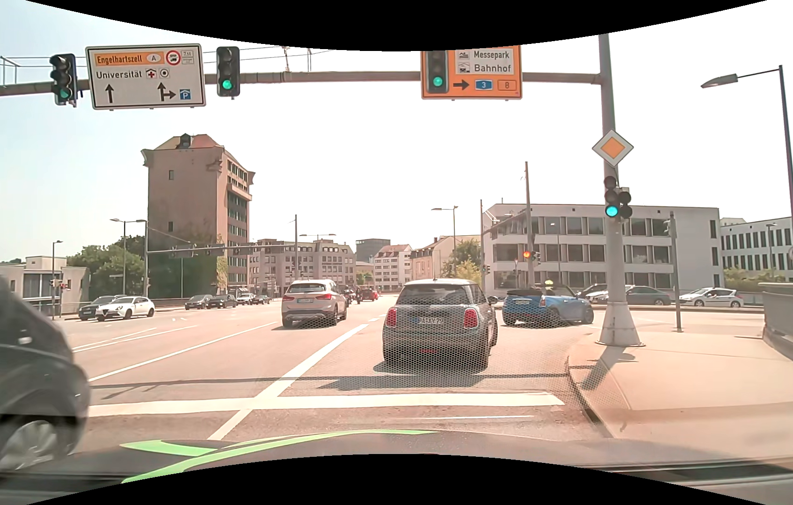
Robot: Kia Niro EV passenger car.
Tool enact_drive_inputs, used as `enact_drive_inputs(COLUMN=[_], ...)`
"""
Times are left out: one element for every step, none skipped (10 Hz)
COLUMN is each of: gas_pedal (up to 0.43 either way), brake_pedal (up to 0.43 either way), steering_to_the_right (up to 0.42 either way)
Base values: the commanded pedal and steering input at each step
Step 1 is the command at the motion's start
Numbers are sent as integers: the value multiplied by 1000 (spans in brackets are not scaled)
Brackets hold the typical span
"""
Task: Follow the waypoints while adhering to traffic rules and regulations
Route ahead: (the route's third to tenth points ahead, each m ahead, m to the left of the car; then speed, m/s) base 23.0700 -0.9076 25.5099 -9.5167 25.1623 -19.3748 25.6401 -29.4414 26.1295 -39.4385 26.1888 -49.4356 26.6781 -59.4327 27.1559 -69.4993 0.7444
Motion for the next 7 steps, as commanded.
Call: enact_drive_inputs(gas_pedal=[79,118,157,157,169,169,169], brake_pedal=[0,0,0,0,0,0,0], steering_to_the_right=[6,6,6,6,6,6,6])
